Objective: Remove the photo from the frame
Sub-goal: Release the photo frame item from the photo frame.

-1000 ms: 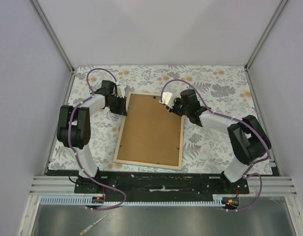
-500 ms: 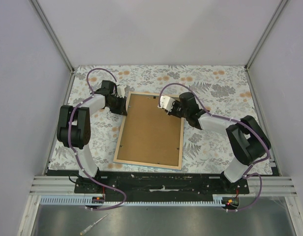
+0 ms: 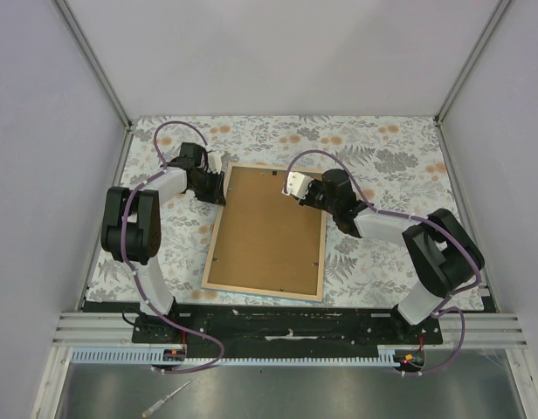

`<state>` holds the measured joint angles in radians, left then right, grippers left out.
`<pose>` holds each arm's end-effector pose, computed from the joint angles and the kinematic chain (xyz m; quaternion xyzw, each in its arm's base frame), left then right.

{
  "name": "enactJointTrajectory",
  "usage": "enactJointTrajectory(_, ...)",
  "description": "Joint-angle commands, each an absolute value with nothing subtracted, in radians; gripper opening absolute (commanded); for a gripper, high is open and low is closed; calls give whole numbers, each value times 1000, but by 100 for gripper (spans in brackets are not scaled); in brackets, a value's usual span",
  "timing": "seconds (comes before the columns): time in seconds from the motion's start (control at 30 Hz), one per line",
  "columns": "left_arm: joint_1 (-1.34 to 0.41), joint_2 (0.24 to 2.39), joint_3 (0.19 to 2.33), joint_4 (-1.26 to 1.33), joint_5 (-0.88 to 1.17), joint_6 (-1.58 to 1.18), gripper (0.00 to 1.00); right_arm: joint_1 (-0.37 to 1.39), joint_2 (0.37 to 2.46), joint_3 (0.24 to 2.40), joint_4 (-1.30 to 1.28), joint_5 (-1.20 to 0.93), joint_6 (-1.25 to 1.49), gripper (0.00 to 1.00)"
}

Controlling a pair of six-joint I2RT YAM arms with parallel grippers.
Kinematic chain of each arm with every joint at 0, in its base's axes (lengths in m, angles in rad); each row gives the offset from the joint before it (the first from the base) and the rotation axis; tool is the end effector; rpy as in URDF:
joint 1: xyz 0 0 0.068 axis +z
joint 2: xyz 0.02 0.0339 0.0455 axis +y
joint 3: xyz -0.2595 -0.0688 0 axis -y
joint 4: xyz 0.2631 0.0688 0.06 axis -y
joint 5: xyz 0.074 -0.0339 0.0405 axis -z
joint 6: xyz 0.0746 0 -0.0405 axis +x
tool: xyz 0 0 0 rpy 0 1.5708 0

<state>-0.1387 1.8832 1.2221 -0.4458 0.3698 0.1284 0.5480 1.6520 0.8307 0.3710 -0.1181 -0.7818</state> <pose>0.4008 -0.0832 0.1179 0.1693 0.9425 -0.1801 0.2250 0.3347 0.2146 0.1560 -0.5464 0.6462 -0.0122 0.5327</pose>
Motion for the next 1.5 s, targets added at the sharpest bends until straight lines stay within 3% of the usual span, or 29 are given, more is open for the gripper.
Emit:
enactJointTrajectory(0.0,-138,1917,1227,-448,376,129,2,552,1617,811,500,-90,-762,0)
enactJointTrajectory(0.4,-138,1916,1229,-449,382,126,2,543,1536,979,124,-143,-628,0)
enactJointTrajectory(0.8,-138,1911,1227,-451,390,124,2,480,1628,1060,-30,-179,-591,0)
enactJointTrajectory(1.47,-138,1916,1232,-449,393,124,2,459,1670,1055,38,-238,-515,0)
